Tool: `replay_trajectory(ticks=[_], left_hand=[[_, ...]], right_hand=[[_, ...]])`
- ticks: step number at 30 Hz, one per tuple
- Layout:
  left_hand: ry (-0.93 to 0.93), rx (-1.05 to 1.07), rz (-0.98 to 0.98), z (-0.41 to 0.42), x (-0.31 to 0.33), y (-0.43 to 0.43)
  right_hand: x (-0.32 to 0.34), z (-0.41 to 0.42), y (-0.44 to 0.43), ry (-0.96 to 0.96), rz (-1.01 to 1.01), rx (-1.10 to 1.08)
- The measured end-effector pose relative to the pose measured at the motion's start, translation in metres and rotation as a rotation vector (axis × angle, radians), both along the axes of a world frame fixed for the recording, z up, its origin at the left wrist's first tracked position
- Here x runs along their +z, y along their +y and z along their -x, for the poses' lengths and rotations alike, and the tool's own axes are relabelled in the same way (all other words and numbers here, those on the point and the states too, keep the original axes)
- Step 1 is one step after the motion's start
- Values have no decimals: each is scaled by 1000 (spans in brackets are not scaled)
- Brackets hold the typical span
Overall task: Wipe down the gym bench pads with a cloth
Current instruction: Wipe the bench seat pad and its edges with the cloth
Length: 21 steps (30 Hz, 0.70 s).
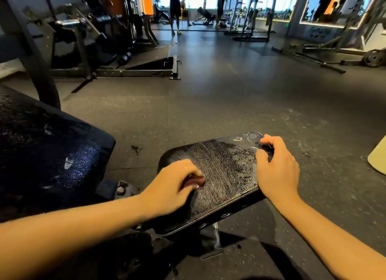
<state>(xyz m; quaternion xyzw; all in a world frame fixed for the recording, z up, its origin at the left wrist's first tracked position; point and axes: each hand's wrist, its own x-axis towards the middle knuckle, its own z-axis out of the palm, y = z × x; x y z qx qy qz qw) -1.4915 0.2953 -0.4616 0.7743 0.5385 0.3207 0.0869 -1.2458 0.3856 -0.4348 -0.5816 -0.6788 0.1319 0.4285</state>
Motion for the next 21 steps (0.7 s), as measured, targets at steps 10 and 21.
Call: replay_trajectory(ticks=[10,21], left_hand=[[7,429,44,60,-29,78],[102,187,15,48,-27,16]], right_hand=[[5,4,-6,22,-10,20],[3,4,-4,29,-18,9]])
